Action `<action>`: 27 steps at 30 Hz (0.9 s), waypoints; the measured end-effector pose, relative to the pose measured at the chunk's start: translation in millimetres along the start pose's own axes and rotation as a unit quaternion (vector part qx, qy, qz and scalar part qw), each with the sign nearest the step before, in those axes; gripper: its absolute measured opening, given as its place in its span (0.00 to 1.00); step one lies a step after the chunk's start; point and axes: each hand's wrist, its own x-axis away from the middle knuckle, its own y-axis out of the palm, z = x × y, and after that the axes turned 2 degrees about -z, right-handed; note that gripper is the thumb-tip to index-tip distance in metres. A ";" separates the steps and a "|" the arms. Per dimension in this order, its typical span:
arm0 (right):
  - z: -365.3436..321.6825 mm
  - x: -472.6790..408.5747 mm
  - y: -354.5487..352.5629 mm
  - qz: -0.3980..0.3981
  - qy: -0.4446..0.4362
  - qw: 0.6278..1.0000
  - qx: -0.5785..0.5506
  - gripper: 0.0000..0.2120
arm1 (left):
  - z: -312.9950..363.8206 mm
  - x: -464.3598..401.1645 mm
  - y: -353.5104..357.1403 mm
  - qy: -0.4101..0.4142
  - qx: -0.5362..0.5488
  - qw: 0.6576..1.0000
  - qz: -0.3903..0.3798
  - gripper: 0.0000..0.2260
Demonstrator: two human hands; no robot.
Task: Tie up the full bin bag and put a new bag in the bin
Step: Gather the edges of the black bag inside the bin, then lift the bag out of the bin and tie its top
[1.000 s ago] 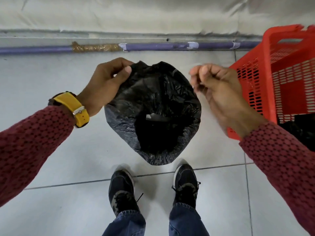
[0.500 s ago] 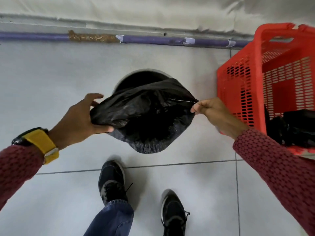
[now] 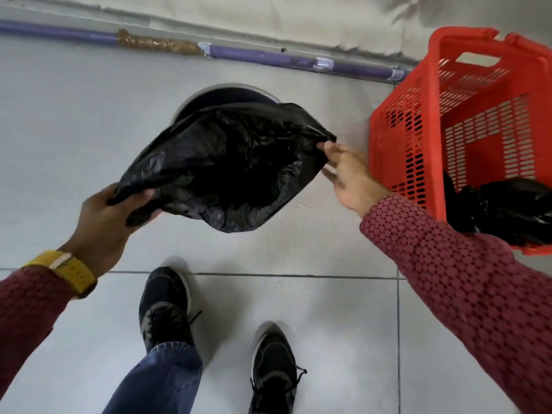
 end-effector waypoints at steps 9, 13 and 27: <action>15.0 85.9 -14.9 -0.048 -0.003 0.999 0.011 0.10 | -1.6 41.9 11.6 -0.102 -0.150 0.983 0.019 0.19; -11.3 110.3 0.8 -0.156 -0.081 0.984 0.036 0.09 | 32.5 67.4 29.5 -0.053 -0.323 0.945 -0.026 0.13; -110.7 70.3 72.1 -0.293 -0.028 0.949 -0.113 0.11 | 174.5 1.3 123.6 0.068 -0.004 0.969 -0.238 0.11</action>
